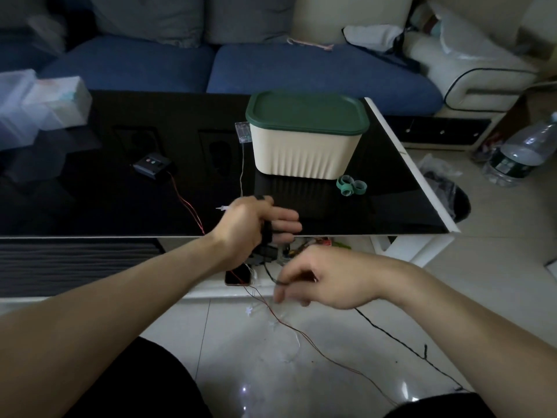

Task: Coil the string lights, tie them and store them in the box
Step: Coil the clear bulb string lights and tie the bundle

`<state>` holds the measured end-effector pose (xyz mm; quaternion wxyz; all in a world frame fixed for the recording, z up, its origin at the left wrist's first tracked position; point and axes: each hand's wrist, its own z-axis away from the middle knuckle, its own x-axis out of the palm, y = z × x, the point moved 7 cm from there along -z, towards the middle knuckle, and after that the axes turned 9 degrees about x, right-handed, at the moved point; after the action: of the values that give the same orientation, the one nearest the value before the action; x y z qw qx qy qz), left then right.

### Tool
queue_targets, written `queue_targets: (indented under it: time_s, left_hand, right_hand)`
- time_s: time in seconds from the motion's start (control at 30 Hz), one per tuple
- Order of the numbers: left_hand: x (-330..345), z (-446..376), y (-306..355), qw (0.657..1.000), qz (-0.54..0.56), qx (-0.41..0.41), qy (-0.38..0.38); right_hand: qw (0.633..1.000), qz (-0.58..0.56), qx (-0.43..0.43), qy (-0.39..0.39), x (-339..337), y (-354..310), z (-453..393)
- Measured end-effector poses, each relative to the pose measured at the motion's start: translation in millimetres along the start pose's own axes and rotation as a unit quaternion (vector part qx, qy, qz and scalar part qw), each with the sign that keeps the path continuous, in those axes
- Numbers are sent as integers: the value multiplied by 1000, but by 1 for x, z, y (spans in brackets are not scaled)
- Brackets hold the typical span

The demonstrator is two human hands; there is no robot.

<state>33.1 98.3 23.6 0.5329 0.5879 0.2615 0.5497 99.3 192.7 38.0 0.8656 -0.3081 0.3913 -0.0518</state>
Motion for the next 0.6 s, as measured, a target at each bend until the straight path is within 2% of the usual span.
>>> queue_targets:
  time_s: [0.1,0.2,0.33,0.43,0.6]
  left_hand:
    - [17,14,-21,982,-88,-96,-138]
    - [22,15,-30,963,-142,-93,-210]
    - [26,20,-24,951,-193,-60,-234]
    - [27,22,-26,942,-228,-61,-240]
    - [17,16,-25,965,-127,-112,-198]
  right_hand:
    - [972,-118,-60,195,-32,-4,6]
    - [948,-95,-68,297,-51,9,13]
    - [943,-86,-29,320,-57,40,8]
    - [950,-74,2,303,-57,58,3]
    - [965,-93,27,245,-51,67,-5]
